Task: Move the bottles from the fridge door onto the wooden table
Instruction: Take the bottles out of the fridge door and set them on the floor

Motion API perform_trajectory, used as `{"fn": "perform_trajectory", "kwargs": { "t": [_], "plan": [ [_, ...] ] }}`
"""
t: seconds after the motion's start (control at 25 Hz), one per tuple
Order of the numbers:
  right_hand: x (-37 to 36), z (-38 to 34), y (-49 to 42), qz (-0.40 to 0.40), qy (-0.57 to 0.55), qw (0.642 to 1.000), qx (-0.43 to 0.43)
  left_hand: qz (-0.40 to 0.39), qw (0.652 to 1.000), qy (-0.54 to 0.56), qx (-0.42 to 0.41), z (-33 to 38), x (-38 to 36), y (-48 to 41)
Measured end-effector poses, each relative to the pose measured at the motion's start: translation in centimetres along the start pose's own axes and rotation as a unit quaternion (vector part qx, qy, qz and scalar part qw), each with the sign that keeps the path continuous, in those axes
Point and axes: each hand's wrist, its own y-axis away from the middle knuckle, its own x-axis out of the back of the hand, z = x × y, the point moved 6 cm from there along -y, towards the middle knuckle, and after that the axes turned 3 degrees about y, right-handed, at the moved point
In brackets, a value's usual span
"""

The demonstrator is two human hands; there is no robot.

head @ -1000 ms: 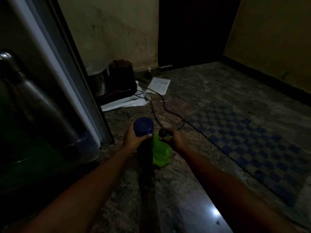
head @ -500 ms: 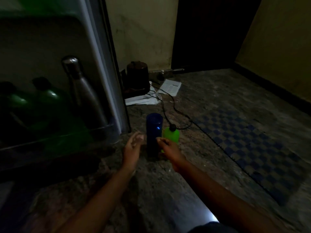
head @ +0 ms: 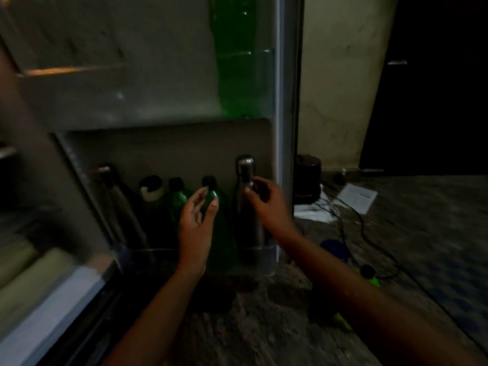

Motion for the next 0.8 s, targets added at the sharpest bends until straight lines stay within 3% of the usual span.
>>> {"fn": "perform_trajectory", "kwargs": {
  "t": [0.12, 0.24, 0.36, 0.6, 0.8],
  "plan": [
    [-1.0, -0.7, -2.2, 0.049, 0.022, 0.999, 0.009, -0.011, 0.996, -0.087, -0.030, -0.1, 0.5, -4.9],
    [-2.1, 0.6, -3.1, 0.037, 0.001, 0.998, -0.045, -0.052, 0.990, -0.126, 0.039, -2.1, -0.4, -7.9],
    [-2.8, 2.0, -3.5, 0.017, 0.056, 0.996, -0.068, -0.109, 0.974, -0.182, 0.084, -3.7, -0.9, -9.0],
    [-1.7, 1.5, -3.3, -0.044, 0.119, 0.992, 0.002, -0.136, 0.956, -0.259, 0.022, -4.2, -0.5, -9.6],
    [-1.3, 1.1, -2.1, -0.054, 0.114, 0.992, 0.000, -0.144, 0.964, -0.220, 0.038, -3.9, -0.2, -7.8]
  ]
}}
